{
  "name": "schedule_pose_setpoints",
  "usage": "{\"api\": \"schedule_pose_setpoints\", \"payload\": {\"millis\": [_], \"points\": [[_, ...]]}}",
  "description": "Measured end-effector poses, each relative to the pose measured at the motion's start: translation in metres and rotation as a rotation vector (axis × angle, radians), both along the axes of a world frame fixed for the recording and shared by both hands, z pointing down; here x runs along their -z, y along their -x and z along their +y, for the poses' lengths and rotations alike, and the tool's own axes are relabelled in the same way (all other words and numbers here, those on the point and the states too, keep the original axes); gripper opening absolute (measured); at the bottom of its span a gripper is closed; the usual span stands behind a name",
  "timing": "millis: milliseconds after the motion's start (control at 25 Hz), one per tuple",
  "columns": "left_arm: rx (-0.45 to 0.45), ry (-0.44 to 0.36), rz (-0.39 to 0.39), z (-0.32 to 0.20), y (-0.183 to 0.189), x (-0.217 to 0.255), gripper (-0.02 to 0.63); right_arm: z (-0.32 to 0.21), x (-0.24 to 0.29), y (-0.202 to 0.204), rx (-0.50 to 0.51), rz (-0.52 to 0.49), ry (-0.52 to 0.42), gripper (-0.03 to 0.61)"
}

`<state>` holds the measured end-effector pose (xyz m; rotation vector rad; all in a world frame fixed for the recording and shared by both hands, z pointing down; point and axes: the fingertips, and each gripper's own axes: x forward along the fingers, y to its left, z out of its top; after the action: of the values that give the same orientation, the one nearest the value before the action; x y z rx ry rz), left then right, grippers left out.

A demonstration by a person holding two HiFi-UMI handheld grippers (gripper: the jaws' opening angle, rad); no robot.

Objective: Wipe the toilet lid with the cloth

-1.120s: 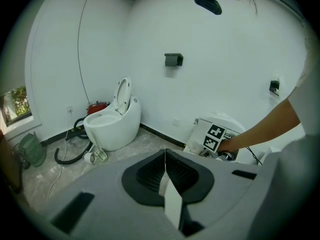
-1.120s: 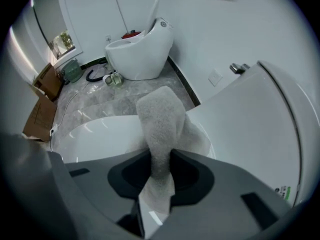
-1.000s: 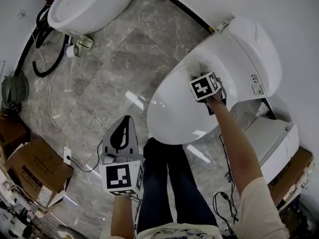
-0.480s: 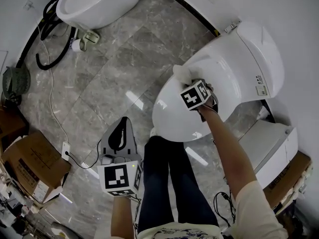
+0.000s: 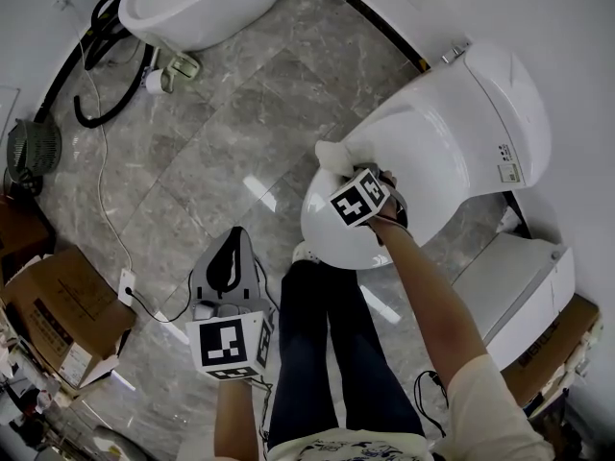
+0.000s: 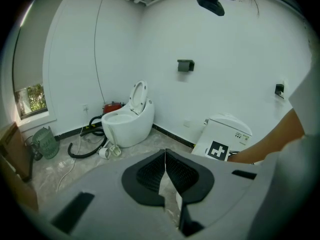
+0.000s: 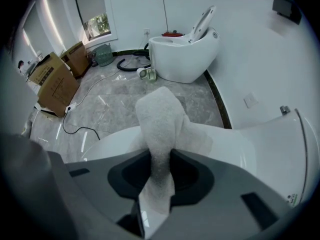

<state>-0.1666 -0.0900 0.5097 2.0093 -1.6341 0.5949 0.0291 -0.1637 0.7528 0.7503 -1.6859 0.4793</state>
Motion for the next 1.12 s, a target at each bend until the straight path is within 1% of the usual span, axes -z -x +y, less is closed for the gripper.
{"api": "schedule_pose_setpoints", "payload": {"millis": [320,560,840,1000,1120], "points": [[0.036,0.001,-0.003,0.009,0.013,-0.001,0.011,0.027,-0.003,0.028,0.050,-0.026,0.029,0.094],[0.056,0.002,-0.005,0.016,0.022,0.000,0.011,0.051,-0.003,0.049,0.056,-0.066,0.038,0.094],[0.063,0.013,-0.009,0.020,0.025,-0.003,0.011,0.089,-0.006,0.073,0.119,-0.106,0.073,0.094],[0.055,0.011,-0.007,0.019,0.020,-0.003,0.011,0.115,-0.010,0.079,0.146,-0.140,0.102,0.094],[0.046,0.014,-0.007,0.019,0.016,-0.003,0.011,0.132,-0.011,0.080,0.195,-0.150,0.128,0.094]]}}
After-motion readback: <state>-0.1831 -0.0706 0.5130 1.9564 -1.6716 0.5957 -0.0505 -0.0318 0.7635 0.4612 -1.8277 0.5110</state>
